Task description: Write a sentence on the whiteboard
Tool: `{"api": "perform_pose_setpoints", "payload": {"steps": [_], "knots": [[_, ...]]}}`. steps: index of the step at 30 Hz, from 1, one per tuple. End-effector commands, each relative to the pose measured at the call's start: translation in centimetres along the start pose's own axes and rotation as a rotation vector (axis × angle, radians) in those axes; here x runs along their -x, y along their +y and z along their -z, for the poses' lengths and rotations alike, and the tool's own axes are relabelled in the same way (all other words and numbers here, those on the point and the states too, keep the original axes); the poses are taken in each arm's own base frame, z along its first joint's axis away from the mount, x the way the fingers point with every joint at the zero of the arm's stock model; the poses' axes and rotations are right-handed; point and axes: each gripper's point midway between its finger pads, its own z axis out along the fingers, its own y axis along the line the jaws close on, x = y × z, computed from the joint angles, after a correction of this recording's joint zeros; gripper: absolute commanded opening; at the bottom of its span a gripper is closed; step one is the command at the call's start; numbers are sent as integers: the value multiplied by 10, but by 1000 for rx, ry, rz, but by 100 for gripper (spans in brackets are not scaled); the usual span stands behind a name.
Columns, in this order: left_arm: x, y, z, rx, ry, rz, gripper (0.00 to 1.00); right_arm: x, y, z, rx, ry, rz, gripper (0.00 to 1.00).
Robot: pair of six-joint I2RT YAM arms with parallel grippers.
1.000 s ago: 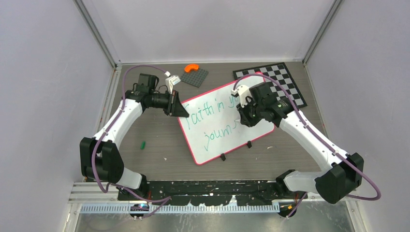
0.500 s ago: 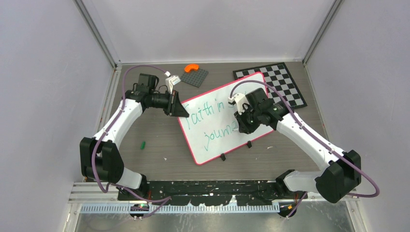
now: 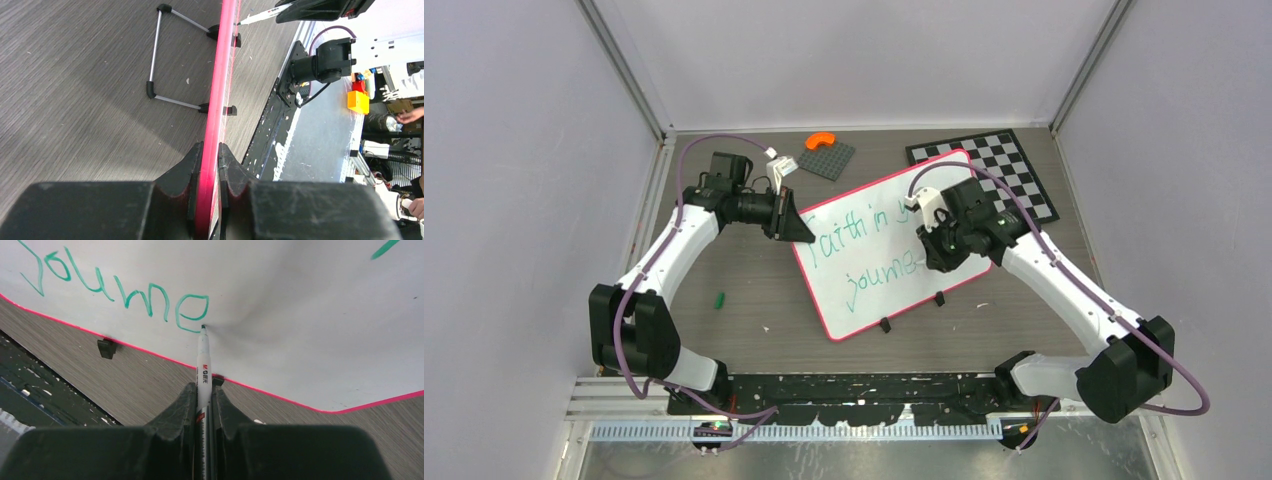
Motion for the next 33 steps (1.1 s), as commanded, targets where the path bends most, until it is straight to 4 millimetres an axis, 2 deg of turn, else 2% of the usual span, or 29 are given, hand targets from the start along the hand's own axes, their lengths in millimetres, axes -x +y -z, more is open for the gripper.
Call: {"api": "perform_pose_setpoints", "payload": {"steps": [1,5,9,21,27,33], "knots": [[-5,22,-5,110,27,-37,0,32,9,28,42,-125,24,0],[-5,21,-5,107,27,-38,0,35,5,33,27,-138,8,0],[-4,20,-4,106,22,-38,0,36,-9,28,-22,-138,-5,0],[-2,20,-4,106,17,-31,0,41,-22,13,-49,-135,-10,0],[-3,21,-4,110,19,-33,0,23,-28,1,-56,-85,-22,0],[-4,22,-5,108,24,-29,0,16,-23,4,-44,-74,-25,0]]}}
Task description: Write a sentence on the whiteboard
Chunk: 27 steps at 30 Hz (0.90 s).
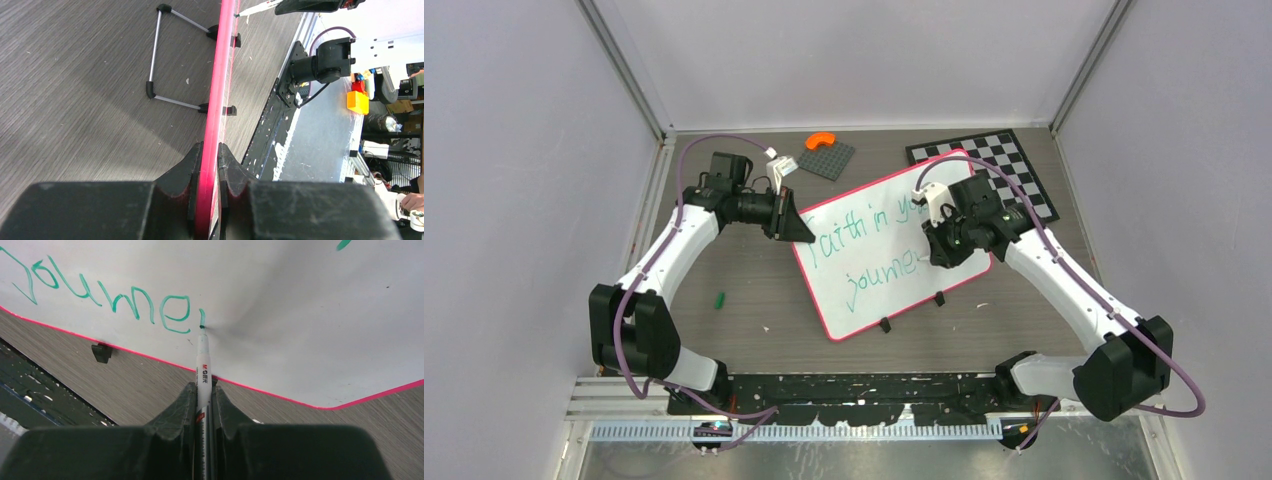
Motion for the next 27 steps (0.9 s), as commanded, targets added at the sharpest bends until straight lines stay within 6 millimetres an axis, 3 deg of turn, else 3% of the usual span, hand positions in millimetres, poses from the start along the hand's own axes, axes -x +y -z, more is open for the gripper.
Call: {"api": "perform_pose_setpoints", "payload": {"steps": [1,17,21,27], "knots": [[-4,22,-6,107,24,-30,0,9,-8,1,-36,-47,28,0],[-2,22,-5,107,23,-31,0,49,-25,21,-93,-127,46,0],[-3,22,-5,107,25,-30,0,45,-27,20,-97,-116,45,0],[-3,22,-5,107,26,-30,0,23,-20,8,-60,-65,31,0]]}}
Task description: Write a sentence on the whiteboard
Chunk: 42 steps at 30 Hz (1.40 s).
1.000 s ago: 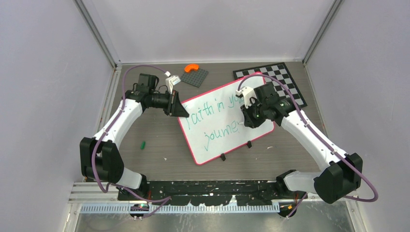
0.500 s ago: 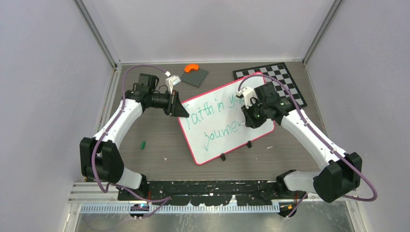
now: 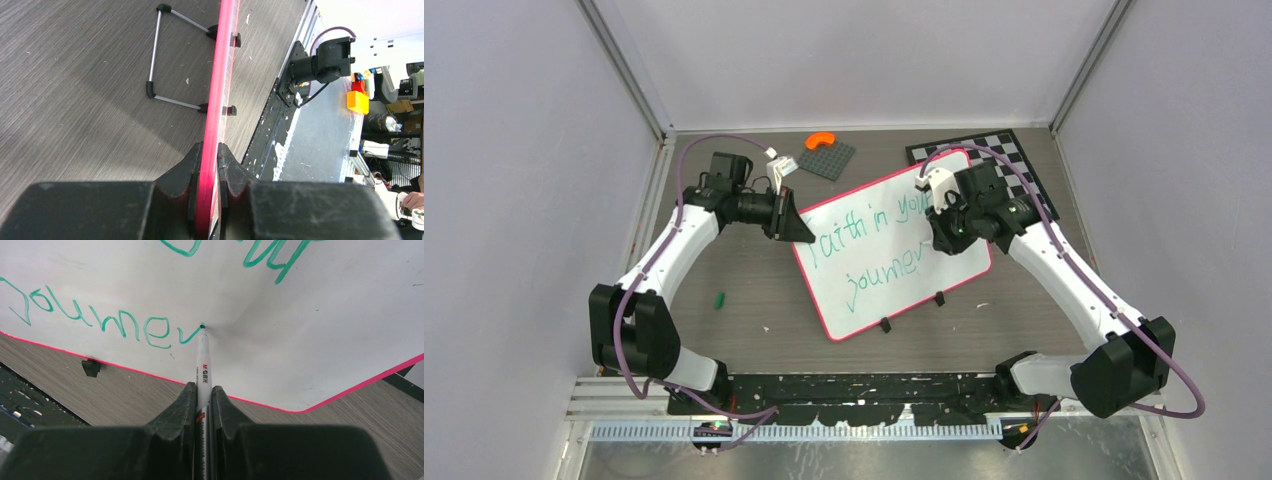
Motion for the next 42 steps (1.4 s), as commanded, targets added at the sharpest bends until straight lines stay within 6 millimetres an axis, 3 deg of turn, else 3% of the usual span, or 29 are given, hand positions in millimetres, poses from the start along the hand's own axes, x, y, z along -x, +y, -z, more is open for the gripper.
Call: {"api": "perform_pose_setpoints", "payload": {"steps": [1,13,19,27,32,37,42], "knots": [[-4,22,-5,108,27,-26,0,-5,-1,-6,0,-6,9,0],[-6,25,-7,109,33,-24,0,-50,17,-24,71,91,-23,0],[-7,26,-7,111,37,-21,0,-38,33,-25,136,66,-27,0],[-6,24,-6,109,32,-24,0,-28,63,6,302,35,9,0],[-4,21,-4,107,24,-31,0,-32,43,17,206,48,18,0],[-4,20,-3,107,22,-34,0,-39,10,14,75,87,16,0],[-3,20,-4,107,20,-31,0,-35,-9,4,1,75,12,0]]}}
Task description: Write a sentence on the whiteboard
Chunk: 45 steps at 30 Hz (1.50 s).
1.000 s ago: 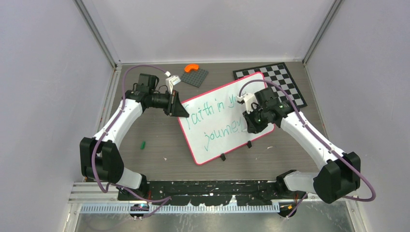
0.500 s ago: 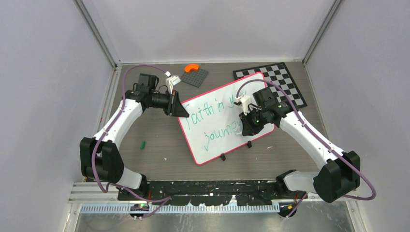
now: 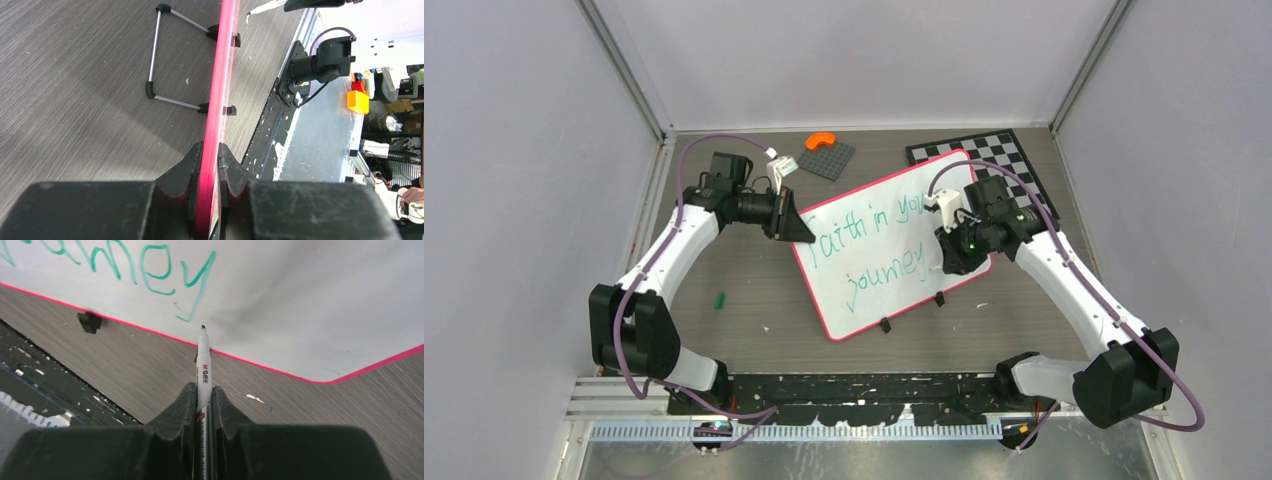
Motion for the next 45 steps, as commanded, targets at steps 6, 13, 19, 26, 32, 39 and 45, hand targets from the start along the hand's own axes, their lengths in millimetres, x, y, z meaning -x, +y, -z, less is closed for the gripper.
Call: {"api": "perform_pose_setpoints", "payload": {"steps": [6,13,19,26,32,39,45], "knots": [[-4,23,-5,110,25,-24,0,16,-33,-16,-122,-20,26,0],[-5,22,-5,112,24,-27,0,12,-34,-15,-127,-17,32,0],[-3,20,-3,111,18,-30,0,25,-13,10,-41,-54,46,0],[4,15,0,123,7,-47,5,42,23,41,124,-105,61,0],[17,8,7,141,-2,-63,31,58,37,56,201,-141,57,0],[43,-12,27,182,-50,-121,69,75,45,65,253,-176,38,0],[71,-23,79,251,-146,-90,83,81,58,71,315,-216,32,0]]}}
